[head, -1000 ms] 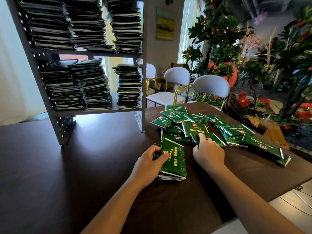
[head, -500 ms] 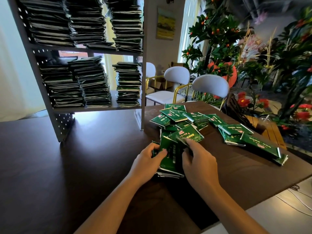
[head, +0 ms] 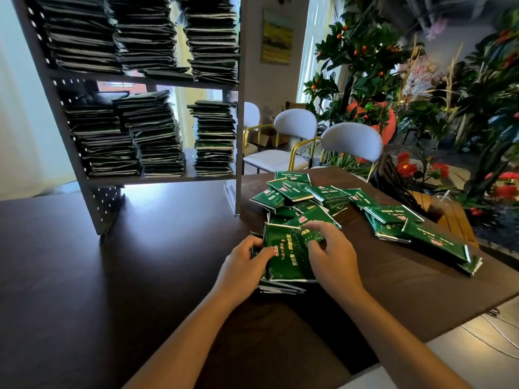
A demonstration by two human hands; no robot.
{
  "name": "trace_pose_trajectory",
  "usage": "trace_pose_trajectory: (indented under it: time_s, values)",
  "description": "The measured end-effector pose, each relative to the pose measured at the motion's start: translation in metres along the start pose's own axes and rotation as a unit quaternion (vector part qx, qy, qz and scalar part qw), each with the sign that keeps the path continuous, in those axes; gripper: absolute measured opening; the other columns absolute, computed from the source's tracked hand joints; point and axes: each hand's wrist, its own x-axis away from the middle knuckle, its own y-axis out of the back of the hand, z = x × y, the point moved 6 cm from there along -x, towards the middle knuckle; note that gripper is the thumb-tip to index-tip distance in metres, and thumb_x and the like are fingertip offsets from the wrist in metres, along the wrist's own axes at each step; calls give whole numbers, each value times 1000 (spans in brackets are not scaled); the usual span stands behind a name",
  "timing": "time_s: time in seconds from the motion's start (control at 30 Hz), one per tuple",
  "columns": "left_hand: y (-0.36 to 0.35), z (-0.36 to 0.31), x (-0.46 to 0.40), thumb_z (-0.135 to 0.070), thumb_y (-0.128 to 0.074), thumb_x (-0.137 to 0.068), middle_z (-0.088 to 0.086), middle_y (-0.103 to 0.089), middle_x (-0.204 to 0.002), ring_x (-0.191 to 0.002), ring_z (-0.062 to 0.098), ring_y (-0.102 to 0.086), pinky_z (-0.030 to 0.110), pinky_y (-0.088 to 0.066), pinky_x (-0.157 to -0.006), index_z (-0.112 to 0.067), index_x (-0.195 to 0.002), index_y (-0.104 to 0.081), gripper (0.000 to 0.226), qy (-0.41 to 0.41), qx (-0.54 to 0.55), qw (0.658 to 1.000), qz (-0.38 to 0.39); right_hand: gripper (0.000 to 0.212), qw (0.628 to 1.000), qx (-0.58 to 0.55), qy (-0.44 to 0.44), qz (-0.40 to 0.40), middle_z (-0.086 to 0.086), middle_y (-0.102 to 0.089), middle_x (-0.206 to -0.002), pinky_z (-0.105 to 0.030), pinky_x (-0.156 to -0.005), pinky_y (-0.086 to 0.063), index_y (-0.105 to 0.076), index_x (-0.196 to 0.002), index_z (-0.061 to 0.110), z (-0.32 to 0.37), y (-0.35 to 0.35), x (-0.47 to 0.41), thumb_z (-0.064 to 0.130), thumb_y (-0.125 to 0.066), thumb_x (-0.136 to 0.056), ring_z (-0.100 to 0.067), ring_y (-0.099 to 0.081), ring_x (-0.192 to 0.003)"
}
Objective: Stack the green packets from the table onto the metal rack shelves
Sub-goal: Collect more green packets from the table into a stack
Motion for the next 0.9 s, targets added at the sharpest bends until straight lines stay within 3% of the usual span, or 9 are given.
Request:
trace_pose_trajectory:
  time_s: [0.1, 0.17, 0.3, 0.37, 0.47, 0.57, 0.73, 0.83, 0.9]
  values:
    - [1, -1, 2, -37, -58, -99, -8, -71, -93, -76, 4, -72, 25, -58, -67, -32, -104, -55, 7, -24, -11, 999, -35, 38, 993, 106, -6, 44, 2, -56, -140, -32, -105, -37, -63, -128, 21, -15, -12, -28, 9, -56, -92, -17, -45, -133]
    - [0, -1, 4, -36, -59, -99, -6, -69, -96, -75, 5, -72, 20, -56, -62, -32, -111, -48, 17, -32, -16, 998, -50, 40, 988, 145, 0, 49, -2, -52, -147, -37, -111, -34, -60, -134, 22, -21, -20, -40, 18, -60, -94, -22, -40, -139]
    - [-2, 1, 3, -29, -47, -105, -11, -66, -106, -82, 10, -74, 29, -62, -69, -52, -139, -29, 45, -33, 21, 999, -30, 61, 954, 252, -21, 163, -6, -20, -166, -51, -121, -24, -34, -154, 32, -36, -42, -52, 37, -59, -99, -30, -13, -154]
    - [-3, -1, 4, -28, -39, -108, -20, -60, -105, -87, 10, -72, 34, -62, -74, -55, -143, -35, 45, -29, 2, 999, -16, 67, 941, 273, -32, 198, -6, -13, -168, -53, -122, -21, -22, -159, 31, -41, -46, -53, 35, -56, -101, -31, -8, -155]
    - [-3, -3, 6, -32, -38, -108, -19, -59, -111, -87, 5, -70, 28, -60, -76, -47, -141, -48, 38, -21, -22, 999, -12, 68, 950, 271, -22, 153, -9, -29, -162, -46, -116, -34, -26, -158, 24, -39, -40, -52, 36, -58, -99, -28, -28, -149]
    - [-4, -1, 7, -45, -47, -103, -6, -61, -123, -88, 8, -71, 29, -62, -72, -46, -139, -51, 36, -14, -15, 1000, -15, 64, 957, 267, -14, 113, -6, -46, -148, -42, -100, -47, -38, -152, 23, -35, -32, -45, 40, -62, -95, -28, -49, -132]
    - [-3, 0, 7, -38, -67, -94, -9, -64, -116, -82, 7, -74, 33, -64, -70, -46, -135, -50, 45, 0, 6, 1000, 12, 41, 981, 188, -12, 57, -3, -61, -132, -36, -92, -45, -60, -134, 22, -26, -14, -31, 23, -60, -93, -28, -57, -118]
    - [-4, 0, 7, -34, -66, -95, -11, -64, -112, -80, 4, -73, 29, -63, -69, -44, -135, -51, 44, 6, 13, 1000, 27, 40, 995, 88, -41, -3, -2, -63, -134, -34, -93, -44, -58, -139, 19, -21, 0, -24, 20, -55, -99, -26, -59, -117]
    - [-4, -1, 8, -34, -65, -96, -10, -65, -112, -81, 4, -73, 30, -63, -71, -44, -135, -51, 43, 5, 16, 999, 29, 38, 998, 25, -47, -20, -1, -67, -125, -30, -80, -47, -59, -138, 22, -19, 4, -22, 20, -53, -101, -19, -64, -100]
